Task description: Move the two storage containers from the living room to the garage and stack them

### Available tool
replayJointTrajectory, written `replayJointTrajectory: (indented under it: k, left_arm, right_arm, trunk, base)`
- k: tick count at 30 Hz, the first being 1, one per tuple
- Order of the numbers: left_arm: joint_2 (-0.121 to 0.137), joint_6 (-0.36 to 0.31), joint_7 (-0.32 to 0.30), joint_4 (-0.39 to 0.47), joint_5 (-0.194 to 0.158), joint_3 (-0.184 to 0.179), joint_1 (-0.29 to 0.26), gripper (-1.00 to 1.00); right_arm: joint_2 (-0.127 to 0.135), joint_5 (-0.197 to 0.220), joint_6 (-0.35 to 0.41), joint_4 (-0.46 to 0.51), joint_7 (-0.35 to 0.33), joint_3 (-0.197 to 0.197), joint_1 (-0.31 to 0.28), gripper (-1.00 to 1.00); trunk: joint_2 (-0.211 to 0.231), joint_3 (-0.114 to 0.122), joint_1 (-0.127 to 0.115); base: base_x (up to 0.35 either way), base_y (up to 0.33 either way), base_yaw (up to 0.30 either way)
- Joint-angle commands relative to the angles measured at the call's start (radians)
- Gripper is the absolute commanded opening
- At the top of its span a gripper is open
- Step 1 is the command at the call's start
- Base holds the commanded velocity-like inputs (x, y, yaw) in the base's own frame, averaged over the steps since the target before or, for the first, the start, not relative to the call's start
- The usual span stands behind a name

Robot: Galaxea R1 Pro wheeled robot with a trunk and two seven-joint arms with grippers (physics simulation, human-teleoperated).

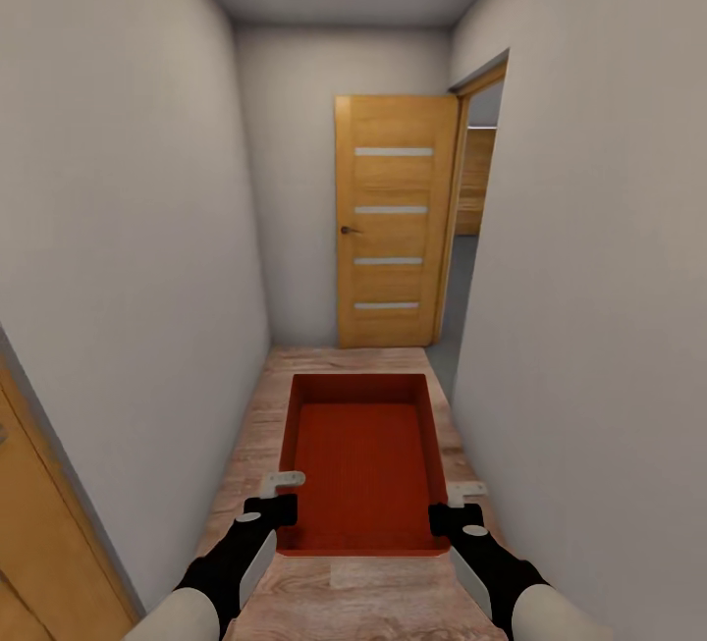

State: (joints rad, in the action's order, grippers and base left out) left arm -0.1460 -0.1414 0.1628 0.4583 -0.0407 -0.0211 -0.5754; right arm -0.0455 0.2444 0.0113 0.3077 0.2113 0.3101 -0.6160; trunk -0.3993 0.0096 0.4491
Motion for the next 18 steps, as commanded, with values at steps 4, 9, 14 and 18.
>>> replayJointTrajectory:
  k: [4,9,14,18]
  left_arm:
    - [0.008,-0.007,0.07,0.003,0.012,0.029,0.0,-1.0]
    - [0.008,-0.007,0.07,0.003,0.012,0.029,0.0,-1.0]
    - [0.008,-0.007,0.07,0.002,0.012,0.029,0.0,-1.0]
    - [0.008,-0.007,0.07,0.002,0.012,0.029,0.0,-1.0]
  right_arm:
    - [0.001,0.015,0.001,0.004,-0.001,-0.011,-0.001,-1.0]
    - [0.001,0.015,0.001,0.004,-0.001,-0.011,-0.001,-1.0]
    - [0.001,0.015,0.001,0.004,-0.001,-0.011,-0.001,-1.0]
    - [0.001,0.014,0.001,0.004,-0.001,-0.011,-0.001,-1.0]
  trunk:
    - [-0.001,0.0,0.001]
    - [-0.001,0.0,0.001]
    - [-0.001,0.0,0.001]
    - [-0.001,0.0,0.001]
  base:
    - [0.322,0.0,0.0]
    - [0.323,0.0,0.0]
    - [0.323,0.0,0.0]
    - [0.323,0.0,0.0]
